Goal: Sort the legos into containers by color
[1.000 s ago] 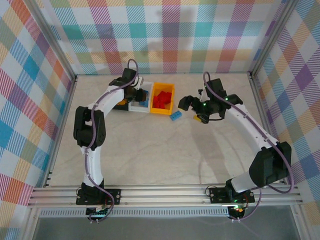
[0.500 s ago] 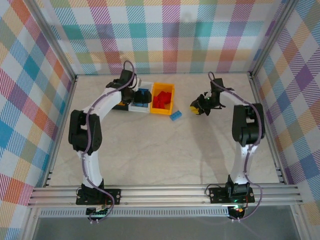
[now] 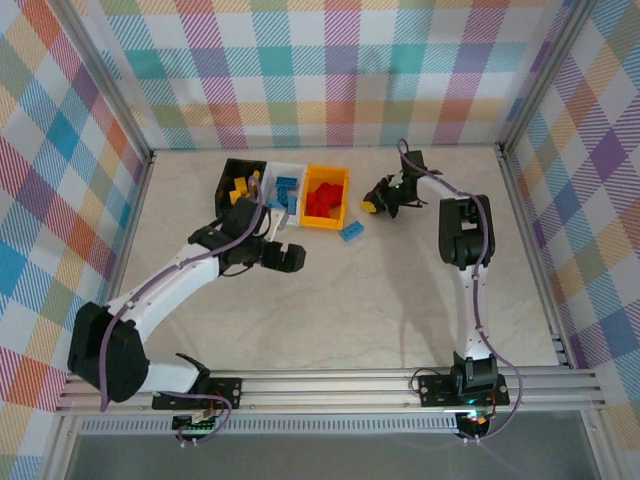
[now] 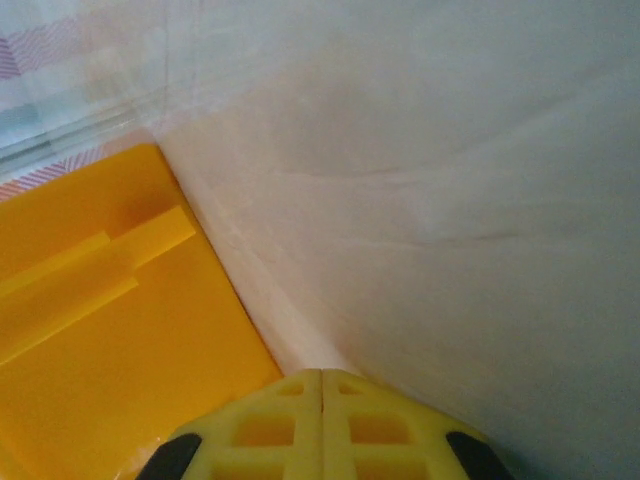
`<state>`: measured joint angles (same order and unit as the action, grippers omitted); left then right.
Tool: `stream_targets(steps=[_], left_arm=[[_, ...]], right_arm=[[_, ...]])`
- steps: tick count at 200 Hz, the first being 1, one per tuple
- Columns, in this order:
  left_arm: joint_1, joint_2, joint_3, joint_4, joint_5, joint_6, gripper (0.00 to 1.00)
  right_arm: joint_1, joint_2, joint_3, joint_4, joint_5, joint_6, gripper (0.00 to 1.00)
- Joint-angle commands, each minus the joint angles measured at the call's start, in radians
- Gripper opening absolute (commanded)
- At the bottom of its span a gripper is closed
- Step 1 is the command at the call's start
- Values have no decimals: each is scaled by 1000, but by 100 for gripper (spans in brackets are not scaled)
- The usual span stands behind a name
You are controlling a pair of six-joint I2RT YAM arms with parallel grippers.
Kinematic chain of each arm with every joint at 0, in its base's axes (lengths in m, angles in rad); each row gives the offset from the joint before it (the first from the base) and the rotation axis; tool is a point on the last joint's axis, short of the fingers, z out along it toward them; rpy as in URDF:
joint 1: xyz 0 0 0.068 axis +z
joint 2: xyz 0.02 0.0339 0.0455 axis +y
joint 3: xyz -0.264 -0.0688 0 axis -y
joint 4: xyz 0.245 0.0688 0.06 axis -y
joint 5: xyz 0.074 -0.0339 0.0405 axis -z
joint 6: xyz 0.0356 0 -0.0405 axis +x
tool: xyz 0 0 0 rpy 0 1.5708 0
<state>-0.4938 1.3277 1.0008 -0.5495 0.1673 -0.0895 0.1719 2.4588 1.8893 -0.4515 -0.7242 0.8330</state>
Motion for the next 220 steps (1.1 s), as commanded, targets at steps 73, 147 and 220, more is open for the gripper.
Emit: stream_targets(steps=[73, 147, 220], left_arm=[[5, -92, -130, 62, -36, 26, 100], [4, 15, -97, 37, -26, -181, 100], [-147, 118, -37, -154, 27, -146, 96]], right_arm=[[186, -278, -522, 14, -36, -129, 0], [355, -559, -806, 121, -35, -42, 0], [260, -692, -723, -60, 43, -142, 0]])
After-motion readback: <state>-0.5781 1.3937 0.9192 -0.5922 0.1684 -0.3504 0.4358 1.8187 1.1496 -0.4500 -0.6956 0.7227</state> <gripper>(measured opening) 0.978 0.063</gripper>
